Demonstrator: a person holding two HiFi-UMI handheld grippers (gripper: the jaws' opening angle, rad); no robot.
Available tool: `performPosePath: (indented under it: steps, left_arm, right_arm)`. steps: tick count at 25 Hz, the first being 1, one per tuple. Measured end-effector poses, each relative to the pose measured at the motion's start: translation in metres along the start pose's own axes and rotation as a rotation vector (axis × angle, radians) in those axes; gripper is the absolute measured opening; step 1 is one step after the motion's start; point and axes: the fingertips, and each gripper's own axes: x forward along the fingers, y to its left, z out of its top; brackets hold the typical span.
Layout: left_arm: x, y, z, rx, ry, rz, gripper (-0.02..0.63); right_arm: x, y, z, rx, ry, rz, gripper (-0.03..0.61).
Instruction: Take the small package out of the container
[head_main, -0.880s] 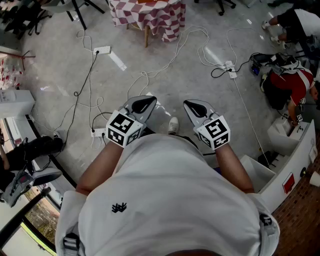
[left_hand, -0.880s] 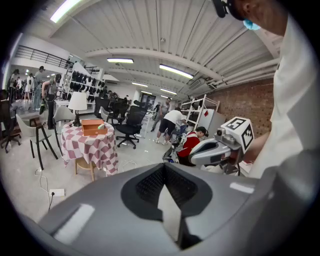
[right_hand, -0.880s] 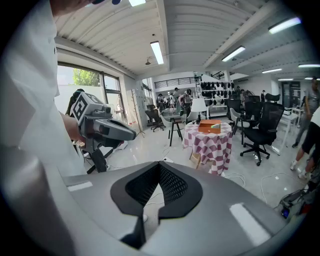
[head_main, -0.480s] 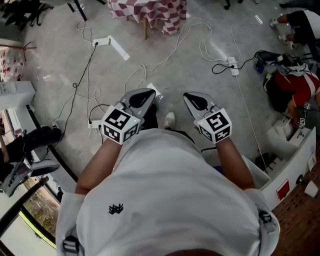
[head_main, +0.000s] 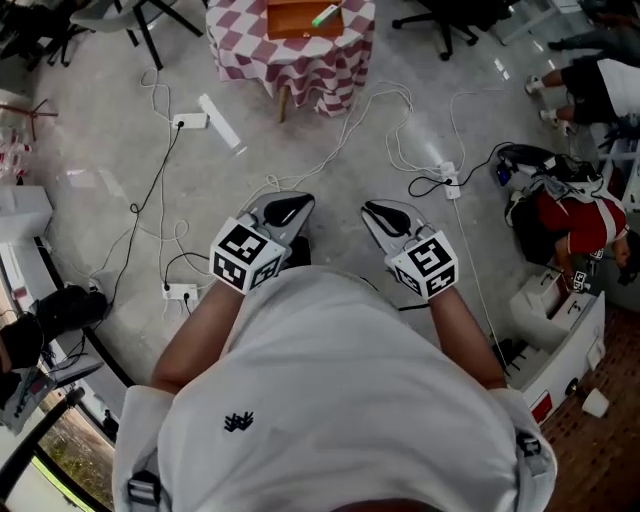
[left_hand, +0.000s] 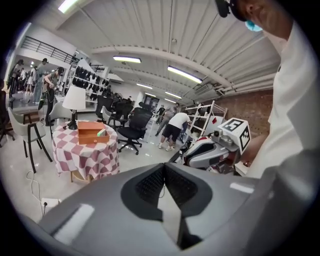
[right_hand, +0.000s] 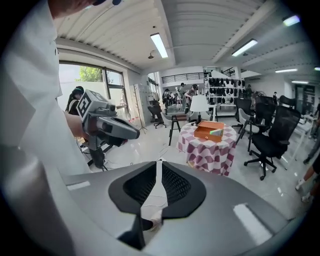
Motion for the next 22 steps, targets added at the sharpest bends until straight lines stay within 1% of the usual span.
performPosePath:
  steps: [3, 6, 10, 14, 15, 19, 22]
  left_arm:
    - [0.013, 0.031, 0.026, 0.017, -0.031, -0.003, 0.057]
    - [0.015, 0.066, 0.041, 0.035, -0.034, 0.007, 0.058]
    - [0.006, 0.096, 0.048, 0.008, -0.042, 0.035, 0.058]
    - [0.005, 0.129, 0.053, -0.067, -0.063, 0.09, 0.058]
    - [0.006, 0.137, 0.056, -0.075, -0.068, 0.108, 0.058]
    - [0.018, 0.169, 0.076, -0.076, -0.084, 0.18, 0.057]
    - [0.031, 0.195, 0.097, -0.081, -0.077, 0.235, 0.055]
  right_arm:
    - [0.024, -0.03, 0.026, -0.045, 0.023, -0.005, 0.034]
    - [0.053, -0.054, 0.048, -0.07, 0.025, -0.015, 0.034]
    - [0.086, -0.077, 0.068, -0.096, 0.04, 0.006, 0.034]
    - [0.119, -0.111, 0.092, -0.135, 0.05, 0.037, 0.034]
    - [0.127, -0.12, 0.098, -0.142, 0.049, 0.046, 0.034]
    - [0.159, -0.163, 0.123, -0.174, 0.039, 0.087, 0.034]
    - [0.185, -0.2, 0.141, -0.201, 0.045, 0.126, 0.034]
